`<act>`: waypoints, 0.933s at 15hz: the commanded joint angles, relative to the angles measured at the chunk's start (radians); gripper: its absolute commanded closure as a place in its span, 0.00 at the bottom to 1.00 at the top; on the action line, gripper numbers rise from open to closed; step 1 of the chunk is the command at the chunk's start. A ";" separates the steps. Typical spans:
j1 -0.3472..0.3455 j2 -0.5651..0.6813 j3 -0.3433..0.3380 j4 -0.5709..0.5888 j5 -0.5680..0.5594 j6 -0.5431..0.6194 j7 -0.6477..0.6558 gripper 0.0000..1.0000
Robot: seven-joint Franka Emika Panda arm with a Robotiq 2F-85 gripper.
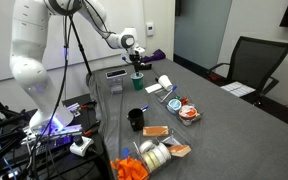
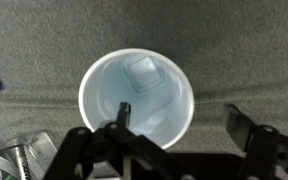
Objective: Pick up the green plastic cup and move it to the right of the table
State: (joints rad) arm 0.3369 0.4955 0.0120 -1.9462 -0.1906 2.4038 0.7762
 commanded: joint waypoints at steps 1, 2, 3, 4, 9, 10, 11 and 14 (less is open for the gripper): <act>0.007 -0.072 -0.003 -0.060 -0.026 -0.033 -0.029 0.00; 0.006 -0.087 -0.003 -0.071 -0.033 -0.034 -0.033 0.00; 0.003 -0.101 0.000 -0.083 -0.037 -0.038 -0.040 0.00; 0.001 -0.117 0.002 -0.093 -0.041 -0.044 -0.042 0.00; -0.019 -0.227 0.016 -0.190 -0.047 -0.079 -0.087 0.00; -0.023 -0.253 0.019 -0.212 -0.047 -0.080 -0.097 0.00; -0.026 -0.275 0.021 -0.231 -0.048 -0.081 -0.103 0.00; -0.039 -0.336 0.031 -0.282 -0.046 -0.085 -0.127 0.00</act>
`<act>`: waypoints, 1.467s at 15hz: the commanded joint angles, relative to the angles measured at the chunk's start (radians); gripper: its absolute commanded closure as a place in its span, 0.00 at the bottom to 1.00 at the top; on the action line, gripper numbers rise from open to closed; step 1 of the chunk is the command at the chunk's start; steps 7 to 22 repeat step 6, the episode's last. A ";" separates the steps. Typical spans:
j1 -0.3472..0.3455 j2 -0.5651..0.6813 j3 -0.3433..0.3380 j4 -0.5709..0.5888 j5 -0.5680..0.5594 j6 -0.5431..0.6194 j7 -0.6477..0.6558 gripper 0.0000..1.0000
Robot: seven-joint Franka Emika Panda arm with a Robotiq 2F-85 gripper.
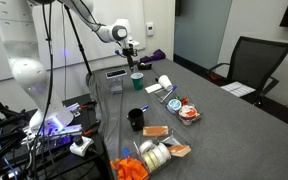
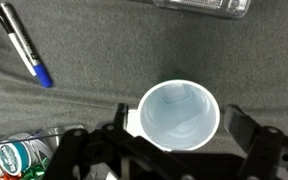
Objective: Pick up the green plastic cup and move it to the right of the table
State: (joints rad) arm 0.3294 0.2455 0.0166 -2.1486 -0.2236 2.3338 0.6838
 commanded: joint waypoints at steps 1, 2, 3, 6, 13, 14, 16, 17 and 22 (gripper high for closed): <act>-0.036 -0.101 0.029 -0.092 -0.013 -0.017 -0.041 0.00; -0.041 -0.116 0.033 -0.105 -0.013 -0.020 -0.048 0.00; -0.045 -0.129 0.036 -0.116 -0.013 -0.025 -0.053 0.00; -0.060 -0.165 0.045 -0.149 -0.015 -0.029 -0.065 0.00; -0.060 -0.165 0.045 -0.149 -0.015 -0.029 -0.065 0.00; -0.060 -0.165 0.045 -0.149 -0.015 -0.029 -0.065 0.00; -0.060 -0.165 0.045 -0.149 -0.015 -0.029 -0.065 0.00; -0.060 -0.165 0.045 -0.149 -0.015 -0.029 -0.065 0.00; -0.060 -0.165 0.045 -0.149 -0.015 -0.029 -0.065 0.00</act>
